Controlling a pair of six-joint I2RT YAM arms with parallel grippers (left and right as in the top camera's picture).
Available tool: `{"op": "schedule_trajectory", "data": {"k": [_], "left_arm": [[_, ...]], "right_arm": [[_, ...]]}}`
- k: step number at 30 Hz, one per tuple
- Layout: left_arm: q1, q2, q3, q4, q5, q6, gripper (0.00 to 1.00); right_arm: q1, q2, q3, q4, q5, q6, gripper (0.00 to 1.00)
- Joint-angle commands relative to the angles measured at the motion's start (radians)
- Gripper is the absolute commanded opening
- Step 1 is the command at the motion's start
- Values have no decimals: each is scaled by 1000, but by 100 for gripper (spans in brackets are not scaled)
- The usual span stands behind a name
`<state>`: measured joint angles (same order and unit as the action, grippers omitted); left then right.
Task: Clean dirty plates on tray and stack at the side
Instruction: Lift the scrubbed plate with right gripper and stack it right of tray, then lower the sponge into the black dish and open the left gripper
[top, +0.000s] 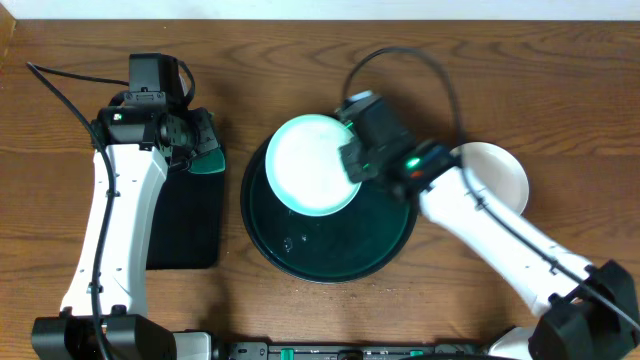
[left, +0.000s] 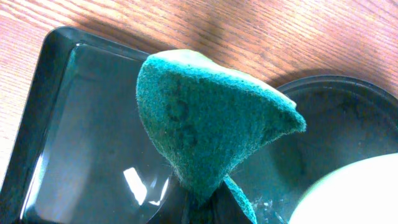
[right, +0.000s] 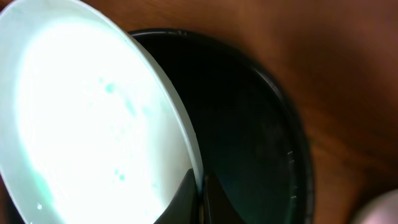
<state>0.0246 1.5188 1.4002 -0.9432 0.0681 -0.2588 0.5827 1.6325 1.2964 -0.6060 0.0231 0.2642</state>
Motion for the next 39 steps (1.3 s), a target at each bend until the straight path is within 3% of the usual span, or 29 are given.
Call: {"op": "schedule_trajectory", "data": {"k": [1, 11, 18, 26, 29, 39], "left_arm": [[5, 10, -5, -3, -9, -5, 7], [5, 13, -5, -6, -9, -5, 7], [5, 13, -5, -6, -9, -5, 7], [5, 13, -5, -6, -9, -5, 7], [5, 13, -5, -9, -9, -5, 7], [32, 13, -6, -122, -129, -5, 7]], "right_arm": [[-167, -65, 6, -27, -321, 71, 1], [-682, -103, -21, -320, -219, 87, 1], [-901, -103, -208, -235, -181, 88, 1], [-936, -103, -402, -25, -197, 99, 2], [-921, -103, -411, -29, -196, 97, 20], [-896, -104, -215, -250, -227, 44, 37]]}}
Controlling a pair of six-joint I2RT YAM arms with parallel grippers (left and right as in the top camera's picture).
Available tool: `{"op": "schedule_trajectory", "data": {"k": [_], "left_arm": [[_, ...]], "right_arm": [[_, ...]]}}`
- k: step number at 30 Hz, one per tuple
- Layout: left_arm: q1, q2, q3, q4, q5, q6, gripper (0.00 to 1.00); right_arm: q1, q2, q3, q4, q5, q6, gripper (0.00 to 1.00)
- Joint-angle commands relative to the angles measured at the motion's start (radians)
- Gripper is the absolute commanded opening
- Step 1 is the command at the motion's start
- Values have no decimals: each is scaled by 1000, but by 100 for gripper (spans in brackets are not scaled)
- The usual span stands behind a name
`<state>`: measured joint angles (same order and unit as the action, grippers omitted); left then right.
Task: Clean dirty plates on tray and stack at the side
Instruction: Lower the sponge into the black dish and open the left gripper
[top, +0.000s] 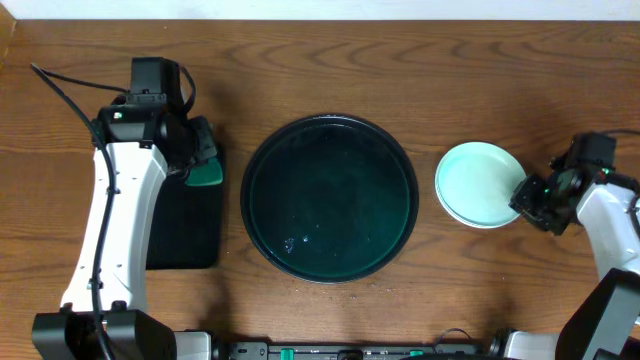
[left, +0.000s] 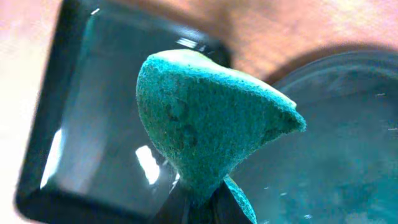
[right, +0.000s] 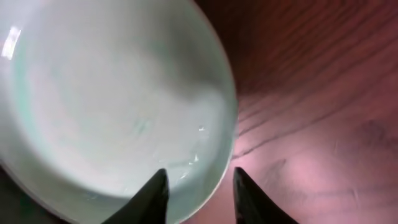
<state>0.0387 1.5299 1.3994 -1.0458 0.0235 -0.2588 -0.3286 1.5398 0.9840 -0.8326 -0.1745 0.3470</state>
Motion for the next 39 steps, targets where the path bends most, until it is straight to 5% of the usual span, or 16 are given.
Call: {"op": "schedule_trajectory", "data": {"k": [1, 7, 19, 21, 23, 24, 30, 32, 39], "left_arm": [[25, 2, -8, -30, -115, -5, 7], [63, 3, -104, 34, -174, 151, 7], [74, 70, -438, 463, -174, 296, 7], [74, 83, -446, 481, -174, 296, 17], [74, 84, -446, 480, -175, 296, 42], [74, 81, -445, 480, -175, 296, 46], [73, -22, -385, 435, -142, 288, 53], [73, -107, -341, 402, -67, 288, 72], [73, -336, -326, 399, -31, 288, 73]], "right_arm": [[27, -11, 136, -51, -37, -51, 40], [122, -11, 245, -89, -42, -103, 66], [227, -11, 248, -68, -32, -120, 74], [227, -11, 248, -74, -31, -121, 75], [227, -11, 248, -76, -26, -121, 76], [227, -11, 248, -76, -23, -121, 77], [227, -13, 248, -84, -25, -163, 78], [227, -22, 250, -84, -34, -166, 78], [225, -98, 391, -161, -69, -233, 78]]}}
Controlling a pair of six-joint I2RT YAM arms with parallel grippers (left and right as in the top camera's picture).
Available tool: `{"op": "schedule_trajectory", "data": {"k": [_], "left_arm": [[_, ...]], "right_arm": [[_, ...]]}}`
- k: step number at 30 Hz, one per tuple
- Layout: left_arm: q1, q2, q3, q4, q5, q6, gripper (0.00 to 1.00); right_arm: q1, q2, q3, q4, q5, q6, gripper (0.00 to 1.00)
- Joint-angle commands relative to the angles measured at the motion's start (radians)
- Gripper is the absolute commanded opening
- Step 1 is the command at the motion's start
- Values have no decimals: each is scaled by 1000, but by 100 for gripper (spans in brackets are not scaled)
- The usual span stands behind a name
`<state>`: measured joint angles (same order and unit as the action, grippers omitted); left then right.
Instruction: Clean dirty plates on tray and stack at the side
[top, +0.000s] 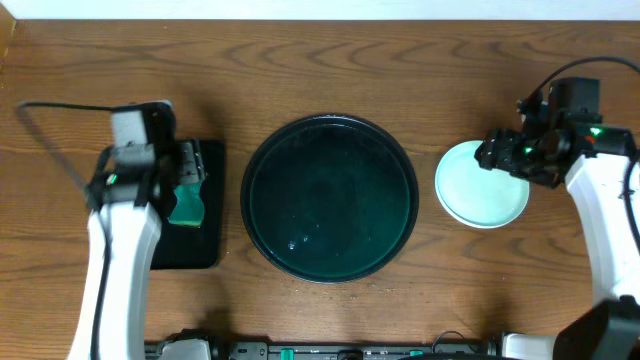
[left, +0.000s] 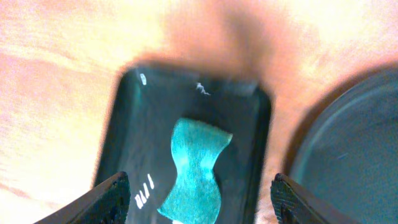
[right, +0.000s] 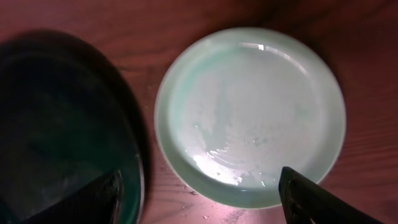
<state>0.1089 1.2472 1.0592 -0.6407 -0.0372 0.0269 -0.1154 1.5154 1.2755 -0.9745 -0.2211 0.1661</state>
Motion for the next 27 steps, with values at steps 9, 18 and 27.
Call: {"op": "schedule_trajectory", "data": {"k": [9, 18, 27], "left_arm": [[3, -140, 14, -6, 29, 3, 73], [3, -124, 11, -7, 30, 3, 73], [3, -124, 11, -7, 29, 3, 74]], "right_arm": [[12, -252, 348, -110, -16, -71, 99], [12, -413, 348, -123, -16, -71, 99], [15, -441, 318, -113, -1, -180, 99]]}}
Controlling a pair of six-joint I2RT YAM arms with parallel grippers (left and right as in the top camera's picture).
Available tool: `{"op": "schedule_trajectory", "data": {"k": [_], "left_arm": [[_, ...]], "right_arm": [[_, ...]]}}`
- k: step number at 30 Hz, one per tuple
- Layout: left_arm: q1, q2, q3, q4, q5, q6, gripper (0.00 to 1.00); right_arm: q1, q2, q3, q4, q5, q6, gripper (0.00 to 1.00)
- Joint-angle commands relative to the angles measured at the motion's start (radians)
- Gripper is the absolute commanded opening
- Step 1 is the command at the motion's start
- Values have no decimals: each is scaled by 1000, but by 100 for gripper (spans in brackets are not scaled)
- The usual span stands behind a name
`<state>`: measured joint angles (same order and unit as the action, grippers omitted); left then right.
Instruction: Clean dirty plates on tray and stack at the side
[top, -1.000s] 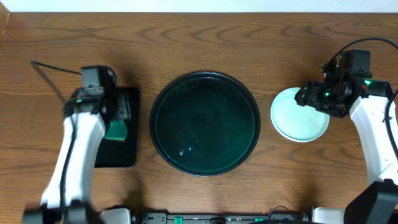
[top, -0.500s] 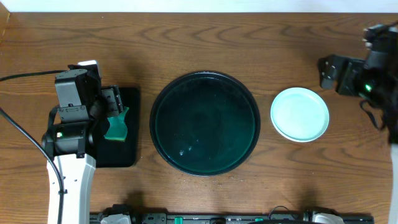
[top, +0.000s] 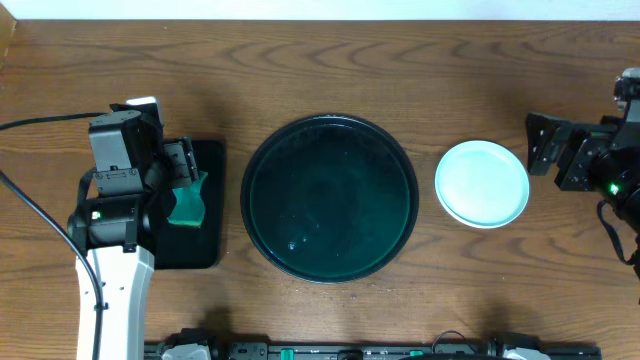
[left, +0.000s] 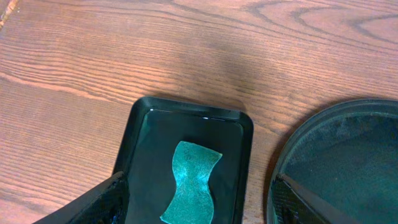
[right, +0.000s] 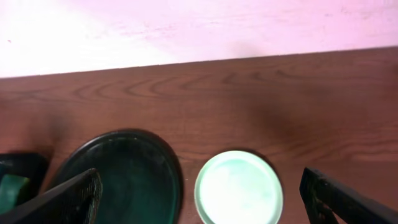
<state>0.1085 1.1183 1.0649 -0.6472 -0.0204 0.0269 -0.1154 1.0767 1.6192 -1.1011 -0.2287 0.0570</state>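
Note:
The round dark tray (top: 329, 198) sits mid-table with no plate on it, only a few wet specks. To its right, on the wood, lies a pale green plate (top: 482, 183), also seen in the right wrist view (right: 238, 188). My right gripper (top: 556, 158) is open at the far right, clear of the plate. The green sponge (left: 193, 183) lies flat in the small black rectangular tray (left: 146, 155). Above it, my left gripper (top: 186, 165) is open and holds nothing.
The small black tray (top: 205, 250) lies just left of the round tray, with a narrow strip of wood between them. The table's far edge meets a pale wall in the right wrist view. Cables trail from both arms.
My right gripper has drawn back to the right and higher, away from the plate. My left gripper, open above the sponge, stands a little higher. Sponge and plate have not moved.
First my right gripper held the pale green plate tilted over the round tray and my left held the sponge. Then the plate lay on a white plate at the right, released. Later the sponge lay in the small tray, left gripper open. Both arms now stand back.

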Motion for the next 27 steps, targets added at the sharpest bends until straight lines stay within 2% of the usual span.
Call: {"op": "schedule_trajectory", "data": {"k": [1, 4, 8, 12, 15, 21, 27], "left_arm": [[4, 5, 5, -1, 13, 3, 74], [4, 5, 5, -1, 13, 3, 74], [4, 5, 5, -3, 13, 3, 74], [4, 5, 5, -3, 13, 3, 74], [4, 5, 5, -3, 13, 3, 74], [4, 5, 5, -3, 13, 3, 74], [4, 5, 5, -3, 13, 3, 74]], "right_arm": [[18, -15, -50, 39, 6, -85, 99], [30, -81, -191, 190, 5, -118, 99], [66, -232, -496, 487, -62, -254, 99], [89, -443, -861, 800, -60, -260, 99], [91, -579, -1074, 944, -60, -260, 99], [91, -814, -1390, 1075, -24, -238, 99], [109, -943, -1542, 1087, 68, -162, 99]]}}
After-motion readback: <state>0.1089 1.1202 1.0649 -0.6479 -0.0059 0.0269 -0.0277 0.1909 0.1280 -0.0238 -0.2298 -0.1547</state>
